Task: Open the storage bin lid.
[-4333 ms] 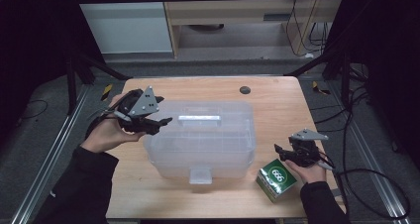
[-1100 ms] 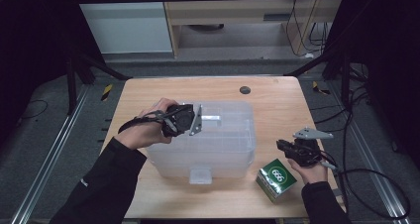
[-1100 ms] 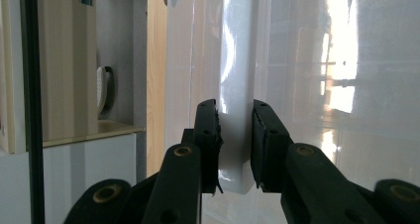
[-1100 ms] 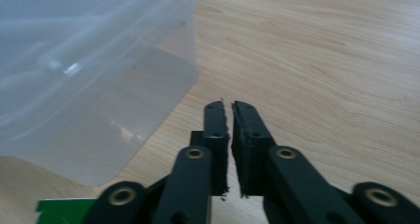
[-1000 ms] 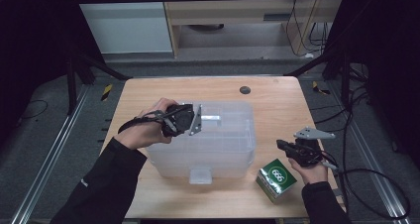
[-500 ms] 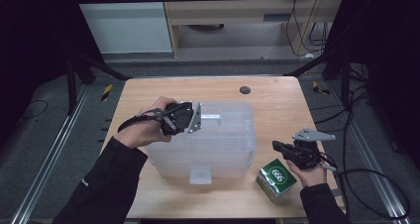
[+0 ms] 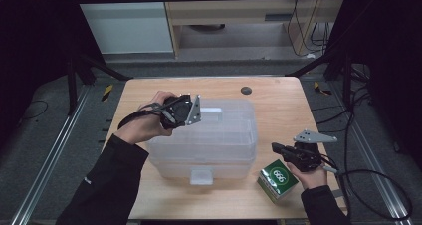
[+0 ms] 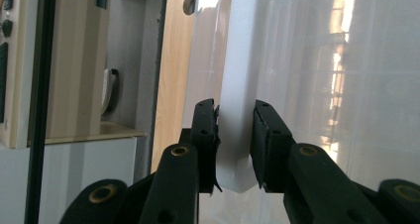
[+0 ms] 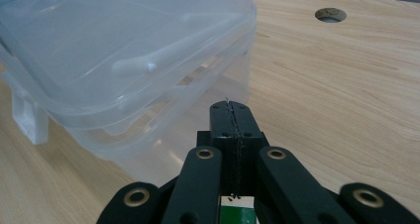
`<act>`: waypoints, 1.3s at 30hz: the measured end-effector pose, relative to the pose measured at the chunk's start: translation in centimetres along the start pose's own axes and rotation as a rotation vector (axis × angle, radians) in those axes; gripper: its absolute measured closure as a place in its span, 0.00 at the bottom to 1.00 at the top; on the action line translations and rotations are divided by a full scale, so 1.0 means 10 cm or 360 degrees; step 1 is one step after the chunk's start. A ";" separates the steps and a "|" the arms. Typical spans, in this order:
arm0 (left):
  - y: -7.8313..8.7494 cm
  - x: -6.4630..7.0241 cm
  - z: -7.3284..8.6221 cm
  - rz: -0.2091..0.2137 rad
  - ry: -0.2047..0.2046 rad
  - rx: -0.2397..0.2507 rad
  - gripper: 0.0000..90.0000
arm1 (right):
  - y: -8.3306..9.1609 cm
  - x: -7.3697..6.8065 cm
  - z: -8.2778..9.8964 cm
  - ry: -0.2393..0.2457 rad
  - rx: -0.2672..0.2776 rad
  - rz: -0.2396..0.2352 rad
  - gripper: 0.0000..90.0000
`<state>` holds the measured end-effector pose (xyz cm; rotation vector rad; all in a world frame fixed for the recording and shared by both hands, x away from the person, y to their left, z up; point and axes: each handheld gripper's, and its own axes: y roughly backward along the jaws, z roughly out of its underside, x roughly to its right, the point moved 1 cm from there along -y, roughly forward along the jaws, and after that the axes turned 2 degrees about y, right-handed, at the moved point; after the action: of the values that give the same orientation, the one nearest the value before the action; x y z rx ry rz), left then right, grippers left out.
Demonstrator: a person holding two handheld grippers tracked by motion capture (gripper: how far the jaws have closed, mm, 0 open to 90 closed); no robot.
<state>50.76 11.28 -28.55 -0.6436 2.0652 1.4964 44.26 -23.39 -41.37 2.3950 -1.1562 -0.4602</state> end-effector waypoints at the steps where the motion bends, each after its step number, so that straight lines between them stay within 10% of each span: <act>1: 0.00 -0.01 0.00 -0.0006 0.0004 0.0000 0.81 | 0.00 0.00 0.00 0.0000 0.0000 -0.0004 1.00; 39: -0.07 -0.24 0.04 -0.0127 0.0191 0.0063 0.78 | -0.10 -0.28 -0.03 0.0053 0.0057 -0.0170 1.00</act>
<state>53.11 11.70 -27.58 -0.8085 2.1258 1.3998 43.43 -20.53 -41.32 2.4943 -1.0344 -0.4355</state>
